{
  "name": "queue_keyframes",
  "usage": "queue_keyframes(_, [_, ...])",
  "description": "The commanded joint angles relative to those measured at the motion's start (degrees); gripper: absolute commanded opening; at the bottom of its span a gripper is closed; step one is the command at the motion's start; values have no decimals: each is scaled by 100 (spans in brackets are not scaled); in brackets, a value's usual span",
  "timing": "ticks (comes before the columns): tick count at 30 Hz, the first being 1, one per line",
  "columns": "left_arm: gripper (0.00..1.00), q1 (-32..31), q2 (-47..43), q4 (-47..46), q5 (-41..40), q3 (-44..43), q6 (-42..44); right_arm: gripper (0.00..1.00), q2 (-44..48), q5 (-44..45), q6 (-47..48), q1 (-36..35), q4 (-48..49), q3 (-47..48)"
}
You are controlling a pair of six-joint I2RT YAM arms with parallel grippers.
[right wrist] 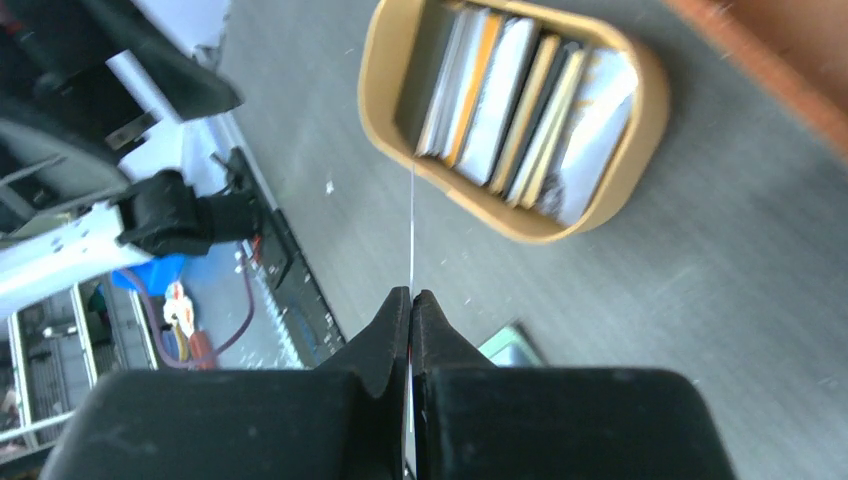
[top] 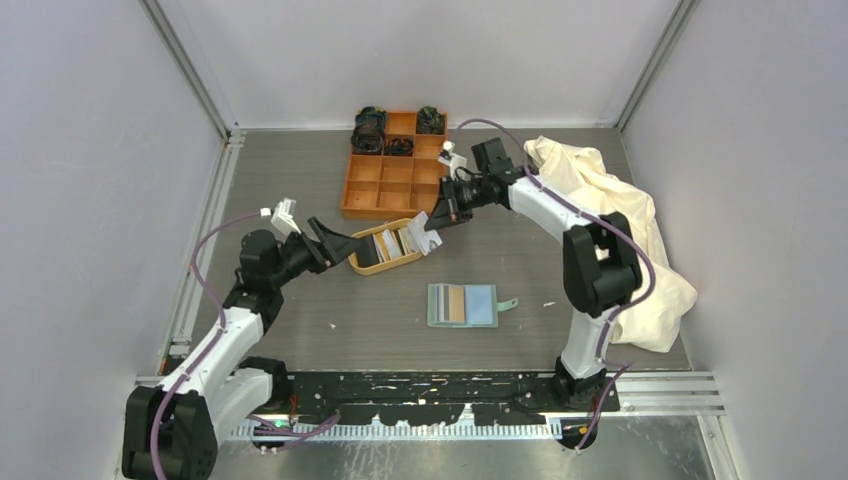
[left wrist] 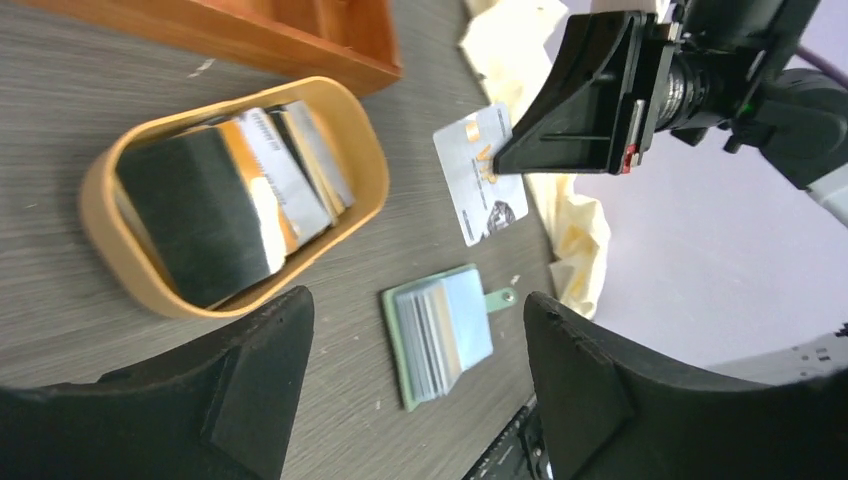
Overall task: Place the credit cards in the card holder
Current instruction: Pick up the credit card from the storage box.
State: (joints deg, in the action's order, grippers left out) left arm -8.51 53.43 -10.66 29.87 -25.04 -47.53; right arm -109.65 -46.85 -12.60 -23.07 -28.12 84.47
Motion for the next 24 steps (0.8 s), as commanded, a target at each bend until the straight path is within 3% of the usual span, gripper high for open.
queue_keyframes(1, [77, -63, -97, -2680, 985, 550, -1027, 1, 1352, -1196, 65, 173, 1367, -971])
queue_keyframes(3, [77, -300, -139, -3433, 1014, 752, -1242, 1, 1774, -1445, -141, 255, 1906, -1460])
queue_keyframes(5, [77, -848, -293, -3594, 702, 806, -1011, 1, 2130, -1599, -219, 301, 2159, -1815])
queue_keyframes(9, [77, -2586, -508, -3650, -818, 860, 141, 1, 2815, -1913, -269, 399, 2646, -2605])
queue_keyframes(12, [78, -3411, -352, -4264, -1720, 1087, 789, 1, 3280, -2114, -387, 546, 3075, -3014])
queue_keyframes(19, [76, -3851, 1501, -6491, -1877, 924, 499, 1, 3509, -2371, -1057, 617, 3869, -3247])
queue_keyframes(24, [70, -3998, 2500, -7124, -1777, 507, 299, 1, 3580, -2425, -1138, 613, 3970, -3276])
